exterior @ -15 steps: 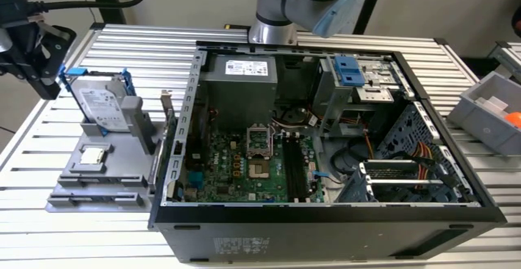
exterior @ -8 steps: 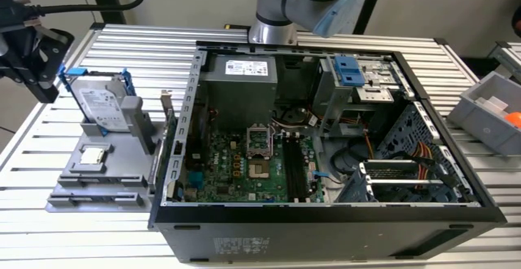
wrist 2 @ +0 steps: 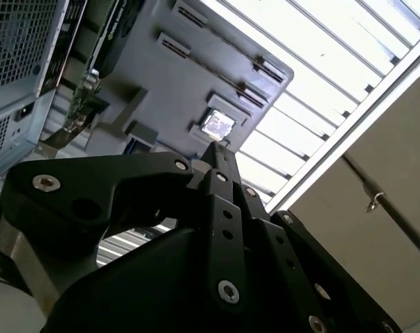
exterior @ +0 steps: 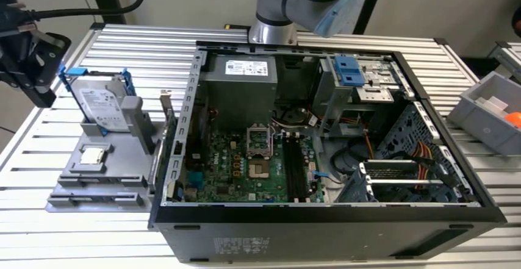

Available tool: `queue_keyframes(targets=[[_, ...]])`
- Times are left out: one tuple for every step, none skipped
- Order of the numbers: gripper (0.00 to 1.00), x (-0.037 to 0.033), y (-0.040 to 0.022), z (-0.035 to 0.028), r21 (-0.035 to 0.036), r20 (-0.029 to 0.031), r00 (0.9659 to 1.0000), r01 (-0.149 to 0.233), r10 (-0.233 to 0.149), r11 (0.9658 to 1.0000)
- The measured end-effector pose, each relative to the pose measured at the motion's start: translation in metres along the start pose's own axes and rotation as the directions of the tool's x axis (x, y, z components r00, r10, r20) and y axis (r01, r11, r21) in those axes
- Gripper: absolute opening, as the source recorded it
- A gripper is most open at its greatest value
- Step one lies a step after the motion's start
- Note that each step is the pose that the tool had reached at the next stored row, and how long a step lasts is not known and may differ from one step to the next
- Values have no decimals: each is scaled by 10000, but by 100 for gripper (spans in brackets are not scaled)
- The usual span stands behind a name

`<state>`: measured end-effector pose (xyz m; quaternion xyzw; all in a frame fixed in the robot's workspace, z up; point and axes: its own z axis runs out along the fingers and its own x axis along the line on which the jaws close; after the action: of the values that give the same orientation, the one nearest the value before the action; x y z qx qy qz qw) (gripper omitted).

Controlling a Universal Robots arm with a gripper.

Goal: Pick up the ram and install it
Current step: 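Pick up the ram and move it above insertion slot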

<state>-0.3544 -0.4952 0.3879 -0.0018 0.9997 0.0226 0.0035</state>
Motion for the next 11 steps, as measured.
queue_keyframes(targets=[[0,0,-11,0,0,0,10000,1,-1,10000],[0,-1,-23,-1,0,0,10000,2,-2,10000],[0,0,-33,-2,1,-1,10000,0,0,10000],[0,0,-45,-3,2,-1,10000,0,0,10000],[0,0,-58,-2,0,1,10000,1,-1,10000],[0,0,-68,-3,0,-1,10000,0,0,10000],[0,0,-80,-4,1,-1,10000,0,0,10000],[0,0,-91,-4,0,1,10000,1,-1,10000],[0,0,-103,-5,1,-1,10000,1,-1,10000],[0,0,-114,-5,0,0,10000,1,-1,10000],[0,1,-126,-5,0,0,10000,0,0,10000]])
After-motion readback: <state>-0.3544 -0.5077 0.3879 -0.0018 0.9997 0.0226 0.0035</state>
